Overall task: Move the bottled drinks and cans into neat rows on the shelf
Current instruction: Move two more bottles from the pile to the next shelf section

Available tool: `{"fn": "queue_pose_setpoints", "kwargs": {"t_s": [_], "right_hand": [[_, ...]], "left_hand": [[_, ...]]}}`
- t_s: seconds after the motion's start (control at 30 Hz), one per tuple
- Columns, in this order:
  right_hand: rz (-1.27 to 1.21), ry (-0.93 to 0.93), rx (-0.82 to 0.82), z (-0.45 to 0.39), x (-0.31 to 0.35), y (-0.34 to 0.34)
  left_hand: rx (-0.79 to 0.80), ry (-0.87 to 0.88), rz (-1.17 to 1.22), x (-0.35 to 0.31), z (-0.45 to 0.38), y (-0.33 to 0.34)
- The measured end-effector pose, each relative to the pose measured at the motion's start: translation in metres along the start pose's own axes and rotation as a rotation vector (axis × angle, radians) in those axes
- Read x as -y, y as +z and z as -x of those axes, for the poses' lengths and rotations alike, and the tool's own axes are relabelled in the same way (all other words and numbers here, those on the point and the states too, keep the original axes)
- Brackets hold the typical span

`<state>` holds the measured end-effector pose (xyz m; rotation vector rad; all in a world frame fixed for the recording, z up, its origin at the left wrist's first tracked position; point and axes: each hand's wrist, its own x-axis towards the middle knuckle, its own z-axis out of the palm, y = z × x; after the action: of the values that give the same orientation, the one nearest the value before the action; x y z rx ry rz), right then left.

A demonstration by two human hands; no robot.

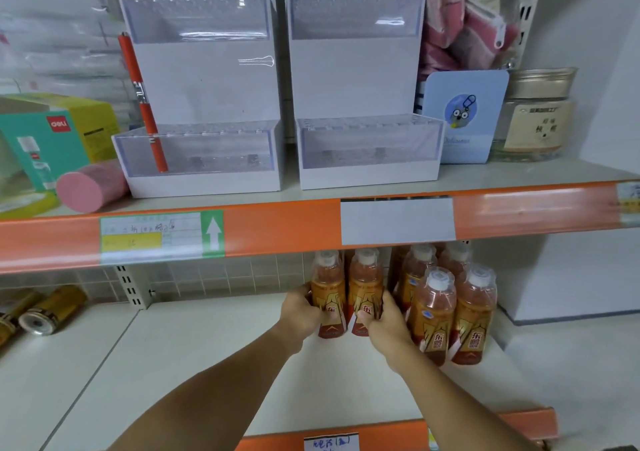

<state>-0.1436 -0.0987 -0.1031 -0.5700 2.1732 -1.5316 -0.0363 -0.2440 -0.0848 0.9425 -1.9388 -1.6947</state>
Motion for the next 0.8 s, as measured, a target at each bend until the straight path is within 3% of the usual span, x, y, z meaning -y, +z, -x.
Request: {"fn": "queue_pose_setpoints", "kwargs": {"t_s": [0.57,0.8], "right_hand": [[0.206,0.021,0.051,0.002,0.01,-0.007],[0.343,-0.016,0.02,0.012,0.02,-0.011]], "left_hand": [[-0.039,0.069,-0.068,0.016,0.012,0.014],[-0.051,0.076,-0.201,0.008,0.023,0.014]]}}
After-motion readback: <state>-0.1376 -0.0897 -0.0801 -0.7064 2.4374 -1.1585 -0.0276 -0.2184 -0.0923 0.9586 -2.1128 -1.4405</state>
